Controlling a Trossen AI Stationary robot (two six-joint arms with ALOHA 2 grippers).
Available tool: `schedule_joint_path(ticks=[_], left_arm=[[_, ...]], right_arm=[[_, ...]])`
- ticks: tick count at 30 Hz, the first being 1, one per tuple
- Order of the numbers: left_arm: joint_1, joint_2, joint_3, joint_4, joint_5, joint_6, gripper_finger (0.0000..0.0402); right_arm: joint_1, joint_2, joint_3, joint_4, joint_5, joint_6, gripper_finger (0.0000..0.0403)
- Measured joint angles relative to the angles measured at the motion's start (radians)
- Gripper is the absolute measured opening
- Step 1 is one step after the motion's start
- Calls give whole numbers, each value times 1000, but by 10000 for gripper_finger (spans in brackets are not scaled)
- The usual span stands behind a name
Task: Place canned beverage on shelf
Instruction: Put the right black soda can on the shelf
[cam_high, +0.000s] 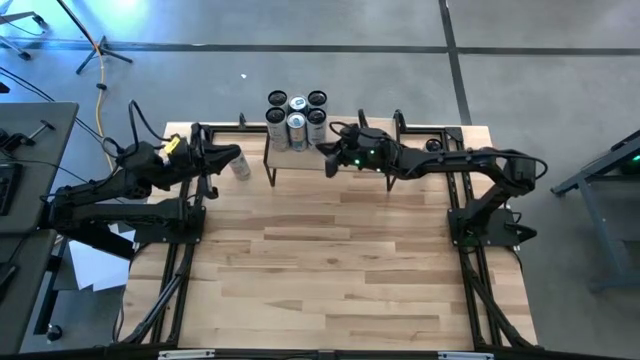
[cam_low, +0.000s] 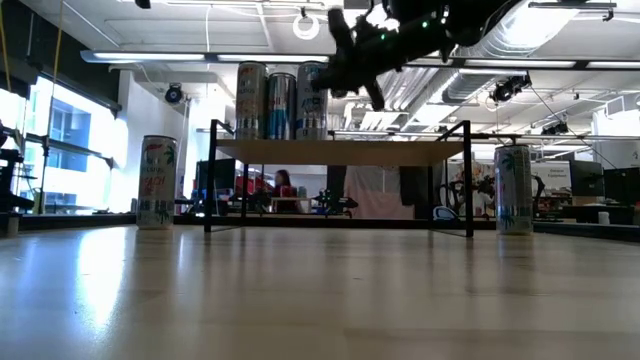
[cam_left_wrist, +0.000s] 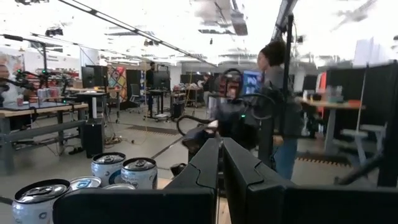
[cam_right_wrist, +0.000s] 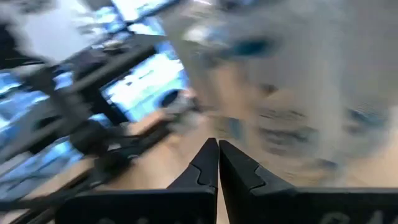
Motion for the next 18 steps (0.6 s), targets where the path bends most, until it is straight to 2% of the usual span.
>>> schedule_joint_path(ticks=[7,14,18], left_arm=[[-26,14,1,36,-14,-93,0],[-102,32,-83,131,-22,-154,0],[-129,22,-112,127,-25,-186,0]], right_arm=[[24,-131,0,-31,-173,-125,0],[37,-226,0,-32,-412,-153,0],[78,-258,0,-28,-431,-156,0]])
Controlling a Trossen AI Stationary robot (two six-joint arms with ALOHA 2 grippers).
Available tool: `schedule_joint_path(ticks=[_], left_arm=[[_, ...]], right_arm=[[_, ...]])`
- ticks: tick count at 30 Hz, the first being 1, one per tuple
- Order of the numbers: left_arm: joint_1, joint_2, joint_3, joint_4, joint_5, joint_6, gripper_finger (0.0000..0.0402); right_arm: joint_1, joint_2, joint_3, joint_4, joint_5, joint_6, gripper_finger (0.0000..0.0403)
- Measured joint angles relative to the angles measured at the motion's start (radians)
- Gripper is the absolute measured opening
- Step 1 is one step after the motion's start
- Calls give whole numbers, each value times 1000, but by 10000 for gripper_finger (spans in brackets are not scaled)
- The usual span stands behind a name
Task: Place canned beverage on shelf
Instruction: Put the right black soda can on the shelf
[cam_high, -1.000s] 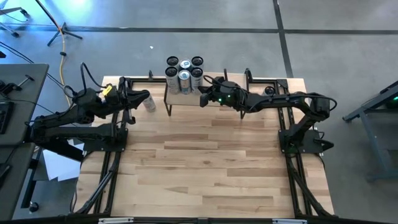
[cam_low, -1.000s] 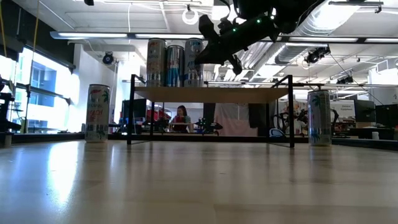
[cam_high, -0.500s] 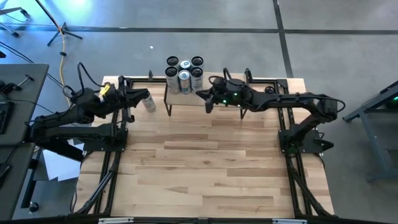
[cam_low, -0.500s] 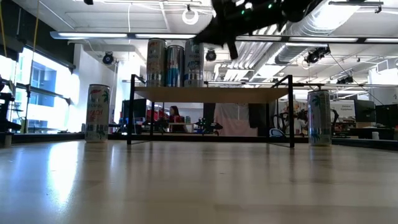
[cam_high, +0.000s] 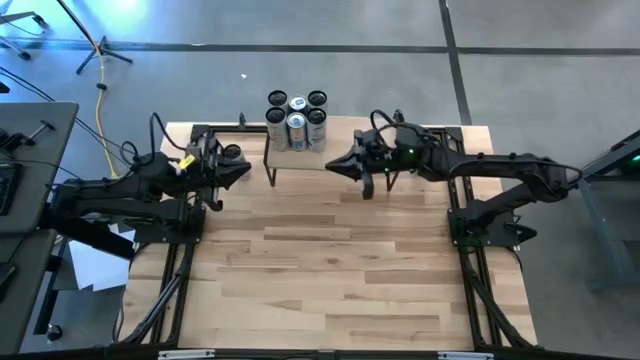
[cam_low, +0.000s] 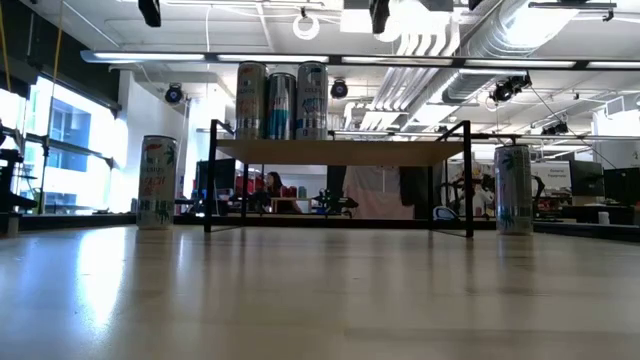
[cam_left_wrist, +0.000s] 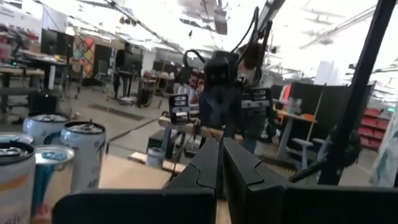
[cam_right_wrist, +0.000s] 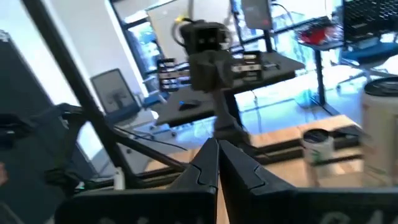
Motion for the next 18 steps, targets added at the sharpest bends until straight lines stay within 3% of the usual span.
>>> schedule_joint_path(ticks=[6,12,18], left_arm=[[-22,-3,2,51,15,14,0],[-41,-12,2,54,95,7,0],[-45,-12,2,54,108,7,0]], right_arm=[[80,-6,0,18,24,2,0],[123,-6,0,25,209,-1,0],[123,-6,0,3,243,-1,0]])
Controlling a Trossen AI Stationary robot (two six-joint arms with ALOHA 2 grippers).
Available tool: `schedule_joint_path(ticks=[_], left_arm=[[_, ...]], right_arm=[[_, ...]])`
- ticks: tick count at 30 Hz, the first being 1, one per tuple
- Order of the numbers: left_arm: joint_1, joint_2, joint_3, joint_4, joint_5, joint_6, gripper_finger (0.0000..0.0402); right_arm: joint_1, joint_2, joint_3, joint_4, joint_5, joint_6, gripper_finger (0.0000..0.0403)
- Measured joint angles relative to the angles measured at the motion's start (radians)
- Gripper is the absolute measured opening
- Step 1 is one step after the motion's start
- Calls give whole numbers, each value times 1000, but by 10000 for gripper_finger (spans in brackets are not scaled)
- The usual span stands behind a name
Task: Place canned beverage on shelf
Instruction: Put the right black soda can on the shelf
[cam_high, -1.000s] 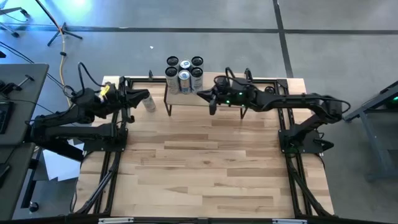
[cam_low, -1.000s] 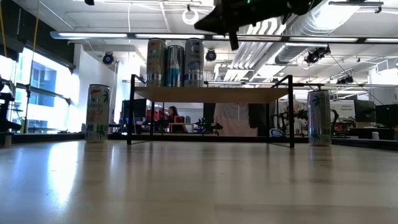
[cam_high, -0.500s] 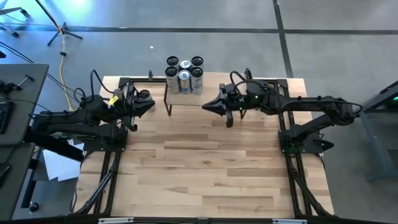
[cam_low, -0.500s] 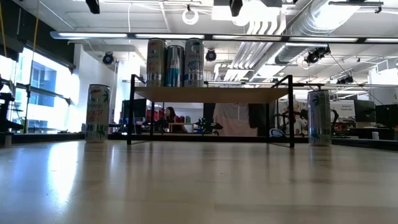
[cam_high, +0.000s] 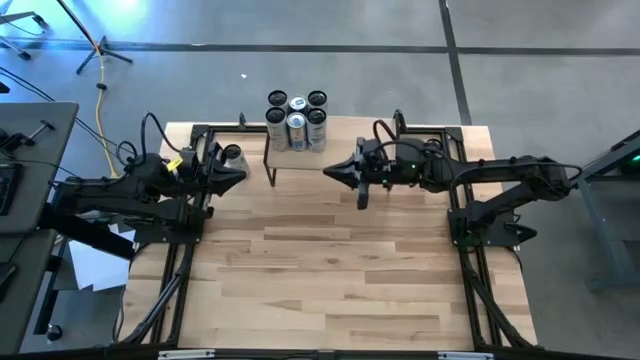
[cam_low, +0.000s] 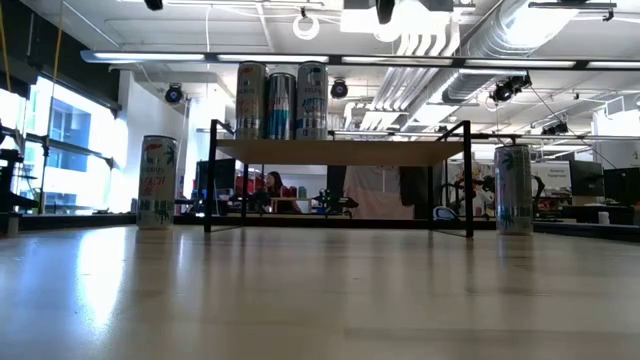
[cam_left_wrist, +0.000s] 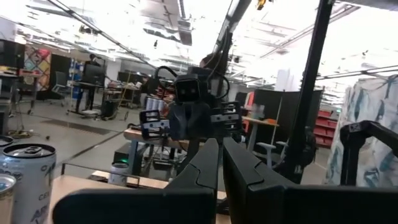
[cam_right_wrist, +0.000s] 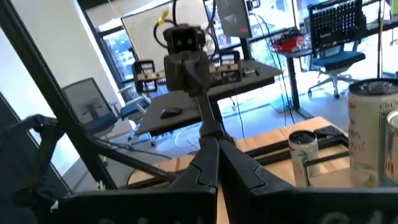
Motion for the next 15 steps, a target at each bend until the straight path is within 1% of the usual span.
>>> schedule_joint_path(ticks=[7,11,15], left_arm=[[0,0,0,-1,-2,0,0],[0,0,0,-1,-2,0,0],[1,0,0,-1,-5,1,0]], right_arm=[[-4,0,0,-21,-1,-30,0],[-4,0,0,-21,3,21,0],[-4,0,0,-21,3,19,0]])
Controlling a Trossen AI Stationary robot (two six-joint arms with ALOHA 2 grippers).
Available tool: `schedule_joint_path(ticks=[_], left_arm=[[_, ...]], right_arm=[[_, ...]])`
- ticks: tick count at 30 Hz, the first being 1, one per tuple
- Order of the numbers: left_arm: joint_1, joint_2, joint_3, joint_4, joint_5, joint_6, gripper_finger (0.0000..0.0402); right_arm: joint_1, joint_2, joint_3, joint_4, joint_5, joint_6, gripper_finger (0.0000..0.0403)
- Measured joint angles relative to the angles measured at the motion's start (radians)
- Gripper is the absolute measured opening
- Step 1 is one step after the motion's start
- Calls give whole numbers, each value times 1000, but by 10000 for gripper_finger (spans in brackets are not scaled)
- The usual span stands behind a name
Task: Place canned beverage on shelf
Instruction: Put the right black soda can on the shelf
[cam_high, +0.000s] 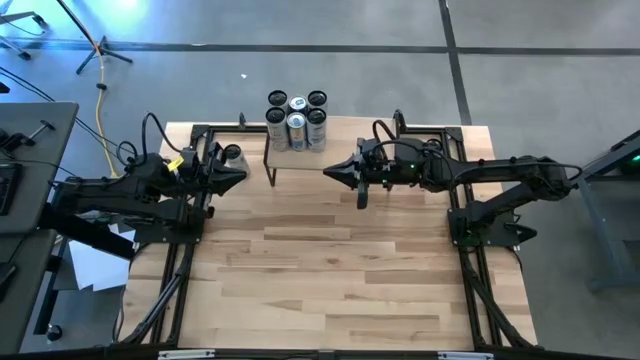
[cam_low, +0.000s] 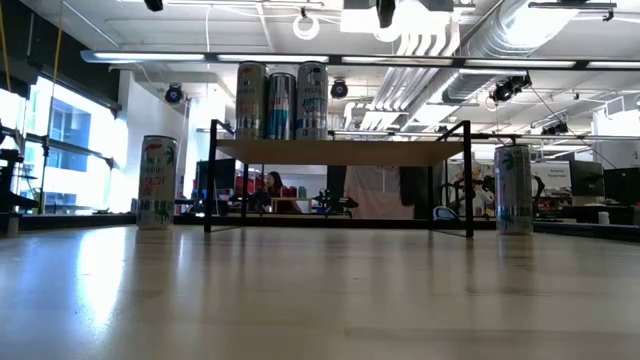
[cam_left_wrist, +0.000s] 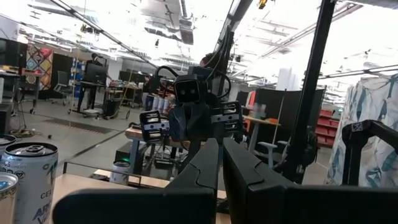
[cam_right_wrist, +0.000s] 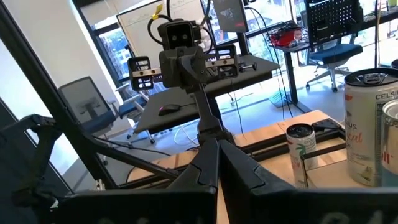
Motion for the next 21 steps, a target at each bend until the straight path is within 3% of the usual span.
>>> schedule_joint_path(ticks=[21], left_arm=[[0,0,0,0,-26,-2,0]], right_arm=[[0,0,0,0,1,-45,0]])
